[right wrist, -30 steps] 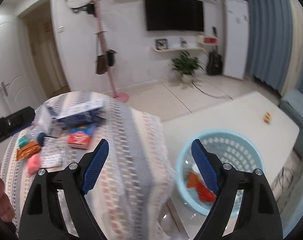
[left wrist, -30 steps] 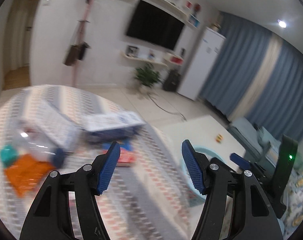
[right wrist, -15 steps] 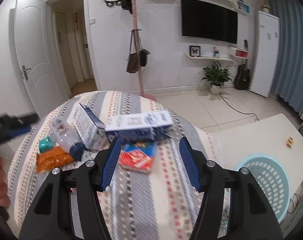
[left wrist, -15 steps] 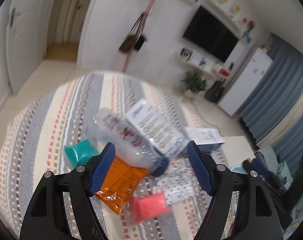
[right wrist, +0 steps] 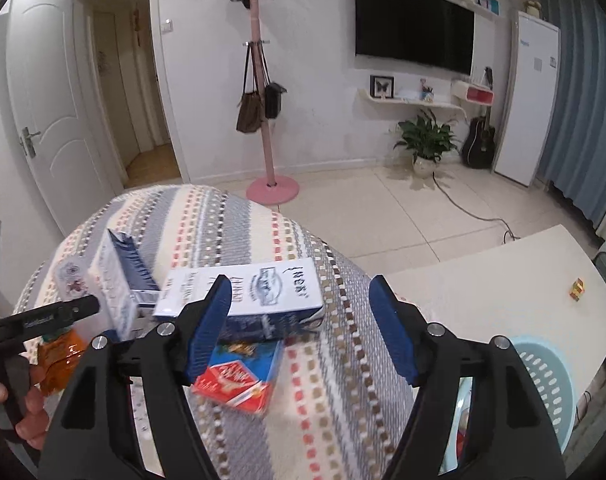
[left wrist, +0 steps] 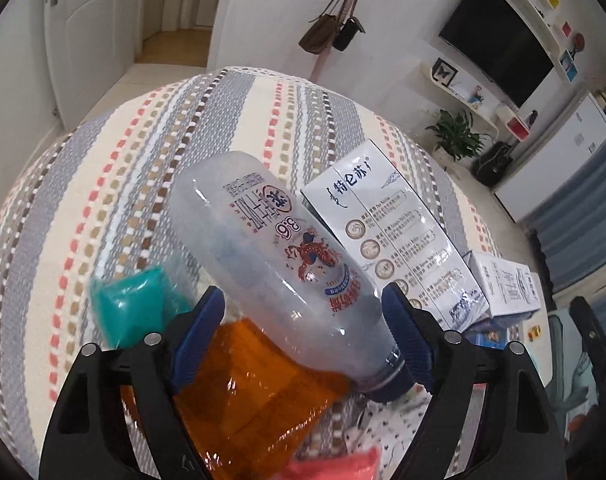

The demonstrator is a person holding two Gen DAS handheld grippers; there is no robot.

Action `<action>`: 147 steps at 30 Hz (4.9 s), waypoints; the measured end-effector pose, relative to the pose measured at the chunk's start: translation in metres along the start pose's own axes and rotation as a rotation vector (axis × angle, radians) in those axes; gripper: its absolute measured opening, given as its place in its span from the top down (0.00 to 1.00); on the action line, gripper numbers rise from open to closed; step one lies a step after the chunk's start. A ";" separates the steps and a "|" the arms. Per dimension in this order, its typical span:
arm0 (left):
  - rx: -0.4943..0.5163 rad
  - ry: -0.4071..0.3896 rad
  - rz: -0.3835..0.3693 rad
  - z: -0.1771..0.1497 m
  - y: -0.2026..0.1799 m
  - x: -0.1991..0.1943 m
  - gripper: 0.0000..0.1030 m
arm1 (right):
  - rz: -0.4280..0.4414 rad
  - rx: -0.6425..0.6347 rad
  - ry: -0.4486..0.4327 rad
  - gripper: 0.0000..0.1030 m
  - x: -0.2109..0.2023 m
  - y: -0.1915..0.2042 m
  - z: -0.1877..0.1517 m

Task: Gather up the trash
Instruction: 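Return to the table and grasp the clear plastic bottle with the left tool, then grasp the white milk carton with the right tool while the left holds the bottle, then drop the carton and bottle into the blue basket by opening both tools, then grasp the teal packet with the left tool while the right grasps another milk carton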

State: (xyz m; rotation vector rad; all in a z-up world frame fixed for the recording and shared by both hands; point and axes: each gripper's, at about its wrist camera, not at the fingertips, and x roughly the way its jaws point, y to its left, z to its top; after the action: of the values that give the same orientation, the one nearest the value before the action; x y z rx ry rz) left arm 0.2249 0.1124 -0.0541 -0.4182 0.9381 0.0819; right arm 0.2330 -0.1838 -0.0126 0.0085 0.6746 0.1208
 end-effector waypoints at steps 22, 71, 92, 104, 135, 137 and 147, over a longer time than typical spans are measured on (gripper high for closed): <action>-0.010 0.041 -0.053 0.010 0.004 0.021 0.31 | 0.205 0.033 0.158 0.32 0.049 -0.001 -0.009; 0.225 -0.099 -0.283 0.000 -0.037 -0.084 0.37 | 0.220 -0.323 0.004 0.49 -0.026 0.057 -0.013; 0.582 0.077 -0.496 -0.080 -0.281 -0.035 0.37 | -0.143 0.074 -0.137 0.49 -0.117 -0.185 -0.033; 0.650 0.247 -0.483 -0.147 -0.353 0.058 0.37 | -0.311 0.368 0.059 0.49 -0.061 -0.301 -0.133; 0.652 0.121 -0.500 -0.168 -0.313 0.003 0.32 | -0.304 0.341 0.012 0.39 -0.101 -0.256 -0.137; 0.633 0.075 -0.496 -0.158 -0.294 -0.014 0.32 | -0.282 0.309 -0.018 0.39 -0.109 -0.238 -0.125; 0.416 -0.162 -0.304 -0.083 -0.141 -0.090 0.31 | -0.038 0.083 -0.109 0.39 -0.106 -0.095 -0.060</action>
State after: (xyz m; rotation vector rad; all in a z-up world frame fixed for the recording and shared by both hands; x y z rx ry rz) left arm 0.1426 -0.0389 0.0188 -0.1606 0.7000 -0.3477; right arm 0.1237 -0.2924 0.0025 0.0815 0.5703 0.0548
